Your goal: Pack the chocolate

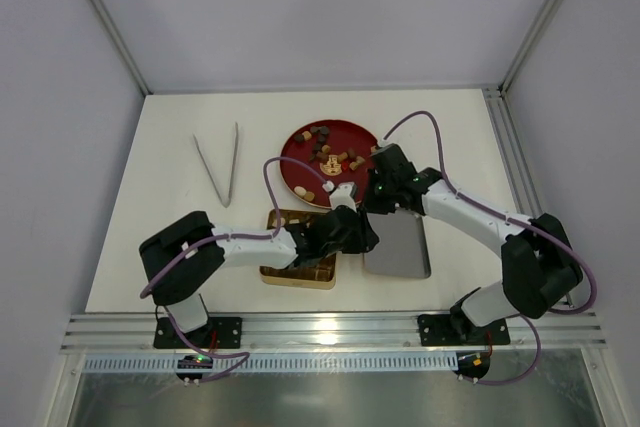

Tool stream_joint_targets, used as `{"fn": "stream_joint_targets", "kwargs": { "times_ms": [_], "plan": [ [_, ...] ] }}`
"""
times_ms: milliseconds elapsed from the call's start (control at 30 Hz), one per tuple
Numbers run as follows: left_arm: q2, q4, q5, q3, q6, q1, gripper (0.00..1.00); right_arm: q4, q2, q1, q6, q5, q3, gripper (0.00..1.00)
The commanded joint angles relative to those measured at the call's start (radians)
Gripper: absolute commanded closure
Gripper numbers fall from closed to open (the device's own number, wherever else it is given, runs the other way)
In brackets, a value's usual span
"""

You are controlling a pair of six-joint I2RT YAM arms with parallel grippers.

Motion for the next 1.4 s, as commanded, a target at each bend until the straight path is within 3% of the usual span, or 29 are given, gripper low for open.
{"fn": "stream_joint_targets", "kwargs": {
  "times_ms": [0, 333, 500, 600, 633, 700, 800, 900, 1000, 1167, 1300, 1367],
  "plan": [
    [0.014, 0.106, -0.053, -0.007, 0.004, -0.016, 0.60, 0.023, -0.056, -0.002, 0.006, -0.028, -0.010, 0.96],
    [0.042, 0.115, -0.065, 0.006, -0.012, -0.028, 0.74, 0.020, -0.100, -0.007, 0.010, -0.031, -0.036, 0.96],
    [0.036, 0.106, -0.079, 0.009, -0.015, -0.029, 0.89, 0.016, -0.119, -0.005, 0.007, -0.028, -0.038, 0.96],
    [0.031, 0.066, -0.070, 0.033, 0.009, -0.029, 0.97, 0.014, -0.138, -0.007, 0.000, -0.005, -0.044, 0.78],
    [0.030, 0.051, -0.068, 0.039, 0.014, -0.029, 0.99, 0.011, -0.146, -0.007, -0.003, 0.004, -0.047, 0.65],
    [0.007, 0.031, -0.077, 0.044, 0.023, -0.029, 1.00, -0.006, -0.158, -0.010, -0.017, 0.032, -0.042, 0.48],
    [-0.025, -0.001, -0.083, 0.047, 0.028, -0.028, 1.00, -0.019, -0.209, -0.022, -0.039, 0.078, -0.036, 0.30],
    [-0.042, -0.034, -0.068, 0.064, 0.037, -0.026, 1.00, -0.027, -0.247, -0.039, -0.060, 0.101, -0.035, 0.19],
    [-0.073, -0.079, -0.044, 0.069, 0.029, -0.014, 1.00, -0.061, -0.310, -0.051, -0.089, 0.150, -0.019, 0.13],
    [-0.164, -0.127, 0.126, 0.050, -0.020, 0.085, 1.00, -0.064, -0.486, -0.077, -0.148, 0.194, -0.033, 0.07],
    [-0.211, -0.240, 0.300, 0.093, -0.025, 0.205, 1.00, -0.061, -0.591, -0.074, -0.230, 0.187, -0.057, 0.07],
    [-0.239, -0.378, 0.373, 0.156, -0.008, 0.246, 1.00, -0.067, -0.632, -0.039, -0.299, 0.174, -0.064, 0.08]
  ]
}}
